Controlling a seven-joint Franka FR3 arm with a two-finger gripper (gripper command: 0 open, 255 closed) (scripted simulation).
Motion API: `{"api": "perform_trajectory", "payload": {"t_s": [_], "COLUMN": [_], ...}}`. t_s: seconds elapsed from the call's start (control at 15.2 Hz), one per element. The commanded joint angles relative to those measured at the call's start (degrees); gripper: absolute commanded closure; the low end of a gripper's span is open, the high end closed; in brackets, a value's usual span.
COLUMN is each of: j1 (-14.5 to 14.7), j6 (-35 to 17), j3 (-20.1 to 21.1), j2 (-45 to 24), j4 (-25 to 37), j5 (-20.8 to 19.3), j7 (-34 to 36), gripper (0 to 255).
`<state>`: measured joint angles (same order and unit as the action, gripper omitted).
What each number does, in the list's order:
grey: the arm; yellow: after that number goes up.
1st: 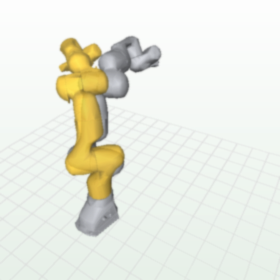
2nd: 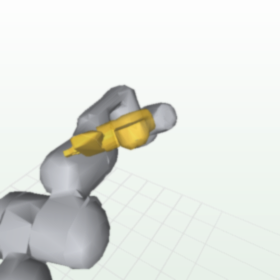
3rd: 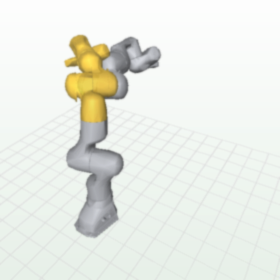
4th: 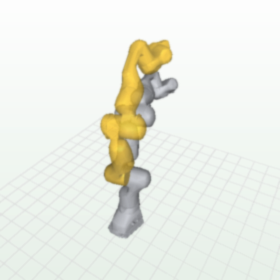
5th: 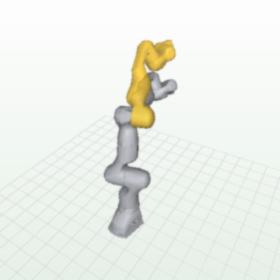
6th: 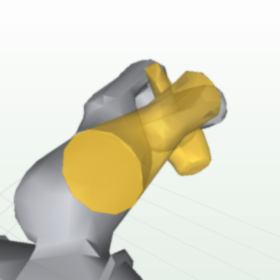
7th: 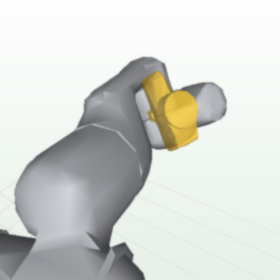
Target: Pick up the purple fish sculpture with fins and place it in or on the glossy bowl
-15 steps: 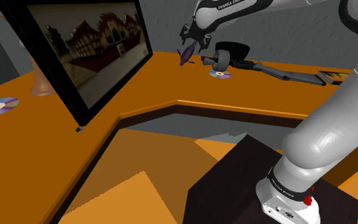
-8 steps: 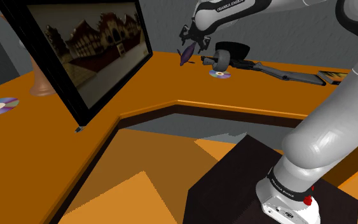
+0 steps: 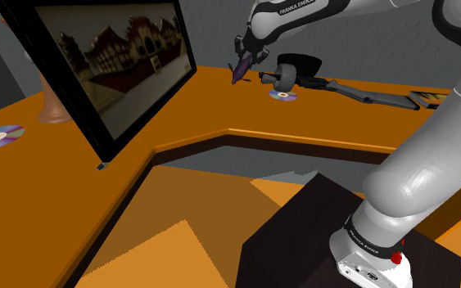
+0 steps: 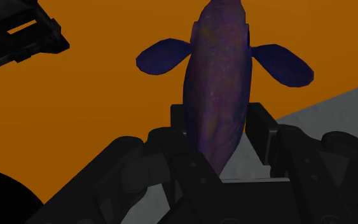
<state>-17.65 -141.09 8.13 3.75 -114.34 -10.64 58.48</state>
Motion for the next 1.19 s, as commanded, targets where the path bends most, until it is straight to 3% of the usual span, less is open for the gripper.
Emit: {"api": "perform_trajectory", "payload": {"t_s": [0.0,1.12], "j1": [0.01,0.27], "j6": [0.01,11.25], "j3": [0.01,0.04], "j2": [-0.04,0.69], "j4": [-0.02,10.61], "j5": [0.01,1.89], "j7": [-0.01,-2.38], "gripper": [255,255]}}
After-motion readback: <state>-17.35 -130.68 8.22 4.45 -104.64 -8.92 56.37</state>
